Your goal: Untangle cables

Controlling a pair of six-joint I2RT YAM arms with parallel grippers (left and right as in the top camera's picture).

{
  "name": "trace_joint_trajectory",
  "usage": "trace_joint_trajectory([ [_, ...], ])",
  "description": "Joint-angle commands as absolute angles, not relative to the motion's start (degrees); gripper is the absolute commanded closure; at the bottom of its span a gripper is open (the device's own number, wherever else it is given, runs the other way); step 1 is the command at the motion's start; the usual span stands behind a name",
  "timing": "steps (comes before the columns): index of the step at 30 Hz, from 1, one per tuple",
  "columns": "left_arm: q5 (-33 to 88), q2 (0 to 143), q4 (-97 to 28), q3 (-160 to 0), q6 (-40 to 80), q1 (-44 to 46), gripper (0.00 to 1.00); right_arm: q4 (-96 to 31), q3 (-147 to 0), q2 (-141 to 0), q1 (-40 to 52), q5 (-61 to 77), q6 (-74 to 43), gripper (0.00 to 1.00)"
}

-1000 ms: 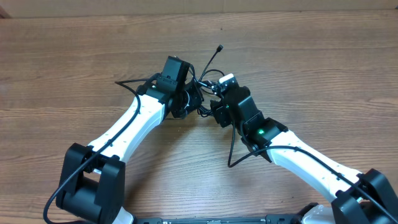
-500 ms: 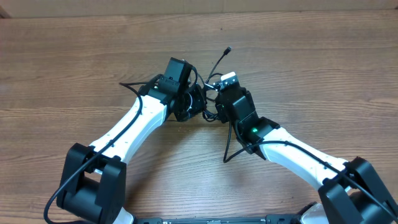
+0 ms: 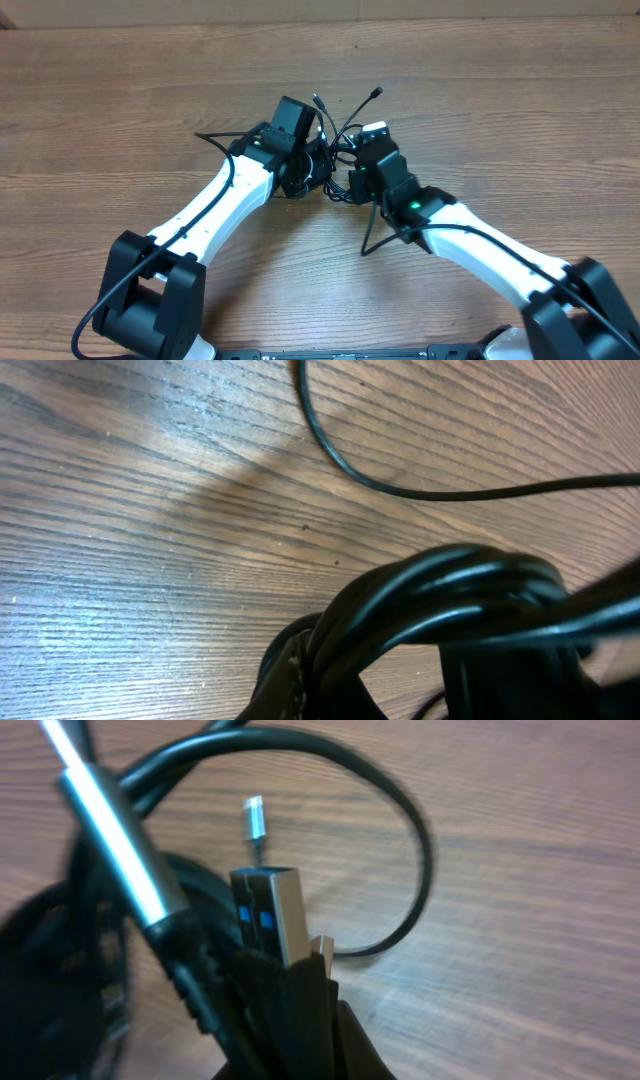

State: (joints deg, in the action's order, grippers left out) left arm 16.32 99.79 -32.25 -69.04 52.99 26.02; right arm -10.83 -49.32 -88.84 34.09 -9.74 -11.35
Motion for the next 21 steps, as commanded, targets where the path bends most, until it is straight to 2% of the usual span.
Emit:
trace_joint_trajectory([
  [1, 5.63, 100.07, -30.04, -70.24, 54.00, 24.73, 0.96, -15.03, -50.00, -82.59, 31.92, 9.08, -11.99, 0.96],
  [11, 3.29, 100.07, -28.64, -70.24, 54.00, 24.82, 0.96, -18.20, -49.95, -77.91, 19.33, 59.33, -12.01, 0.96],
  [14, 2.92, 100.07, -28.77, -70.24, 54.00, 24.84, 0.96, -17.63, -49.95, -77.91, 16.43, 66.81, -12.03, 0.96],
  [21, 2.68, 100.07, -31.20, -70.24, 53.76, 24.84, 0.96, -16.23, -49.95, -77.91, 12.03, 67.09, -14.09, 0.96],
])
